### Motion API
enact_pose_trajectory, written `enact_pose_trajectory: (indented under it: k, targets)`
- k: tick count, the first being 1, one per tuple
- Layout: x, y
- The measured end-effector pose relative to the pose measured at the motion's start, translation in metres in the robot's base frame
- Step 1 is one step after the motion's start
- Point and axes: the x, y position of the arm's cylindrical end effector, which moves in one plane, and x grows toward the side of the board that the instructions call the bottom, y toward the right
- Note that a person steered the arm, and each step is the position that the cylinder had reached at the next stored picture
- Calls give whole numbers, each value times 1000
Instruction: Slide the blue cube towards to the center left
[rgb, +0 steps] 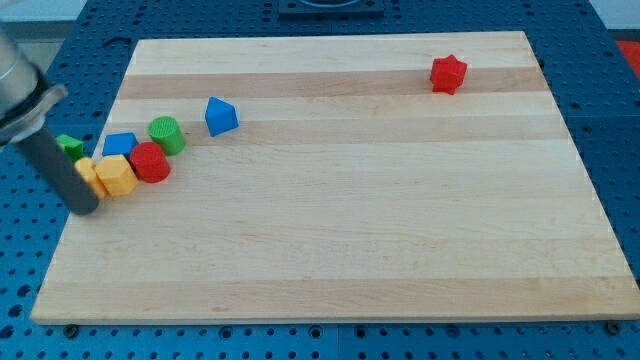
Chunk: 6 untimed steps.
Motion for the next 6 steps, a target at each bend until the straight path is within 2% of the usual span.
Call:
enact_pose_trajectory:
  k: [2, 3, 4, 5, 6]
  targets:
    - [-87, 73]
    - [-124, 59]
    - [-111, 5]
    - [-61, 0]
    - [-36, 19]
